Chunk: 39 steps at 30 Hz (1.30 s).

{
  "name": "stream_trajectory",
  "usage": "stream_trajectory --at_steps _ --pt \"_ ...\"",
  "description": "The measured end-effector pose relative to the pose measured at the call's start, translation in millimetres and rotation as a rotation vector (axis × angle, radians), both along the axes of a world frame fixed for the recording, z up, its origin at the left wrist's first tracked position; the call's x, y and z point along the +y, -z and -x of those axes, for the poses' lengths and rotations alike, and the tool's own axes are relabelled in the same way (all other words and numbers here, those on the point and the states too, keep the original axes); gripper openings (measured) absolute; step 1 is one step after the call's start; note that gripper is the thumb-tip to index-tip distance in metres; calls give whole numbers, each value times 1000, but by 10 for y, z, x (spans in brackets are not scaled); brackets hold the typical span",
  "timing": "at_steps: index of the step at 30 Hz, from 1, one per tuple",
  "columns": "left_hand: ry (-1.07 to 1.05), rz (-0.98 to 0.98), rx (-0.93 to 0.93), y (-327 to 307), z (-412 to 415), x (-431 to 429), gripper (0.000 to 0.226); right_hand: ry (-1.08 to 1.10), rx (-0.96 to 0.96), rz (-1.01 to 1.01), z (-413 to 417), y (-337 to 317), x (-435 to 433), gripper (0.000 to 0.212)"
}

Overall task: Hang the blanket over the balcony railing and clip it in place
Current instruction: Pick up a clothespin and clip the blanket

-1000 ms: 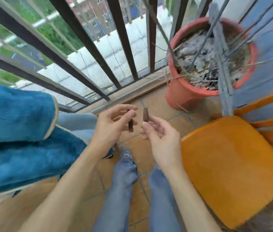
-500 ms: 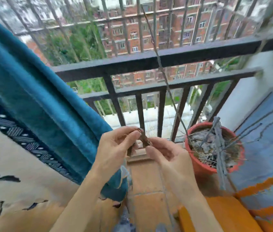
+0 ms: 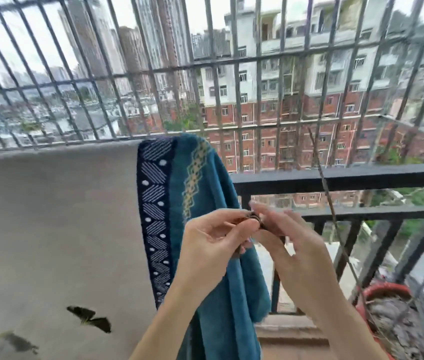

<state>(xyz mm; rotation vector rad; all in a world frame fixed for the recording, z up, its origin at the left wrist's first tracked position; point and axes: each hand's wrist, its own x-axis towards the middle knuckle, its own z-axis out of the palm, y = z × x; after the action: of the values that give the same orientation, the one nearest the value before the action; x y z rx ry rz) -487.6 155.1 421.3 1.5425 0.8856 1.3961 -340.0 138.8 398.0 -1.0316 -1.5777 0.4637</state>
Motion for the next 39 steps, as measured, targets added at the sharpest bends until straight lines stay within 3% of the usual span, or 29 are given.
stream_trajectory --at_steps 4,8,13,21,29,39 --pt "-20 -86 -6 -202 365 81 35 -101 -27 -7 330 -260 119 45" --pt "-84 -130 22 -206 609 192 13 -65 194 12 510 -455 208 26" --pt "-220 -69 200 -86 676 351 29 20 410 -50 475 -635 415 16" --pt "-345 -124 253 -191 482 507 7 69 407 -38 310 -674 697 19" --pt "-450 -158 233 -175 356 680 19 102 485 -25 183 -610 976 16" --pt "-441 -157 236 -192 363 685 22 -167 547 140 325 -455 1274 11"
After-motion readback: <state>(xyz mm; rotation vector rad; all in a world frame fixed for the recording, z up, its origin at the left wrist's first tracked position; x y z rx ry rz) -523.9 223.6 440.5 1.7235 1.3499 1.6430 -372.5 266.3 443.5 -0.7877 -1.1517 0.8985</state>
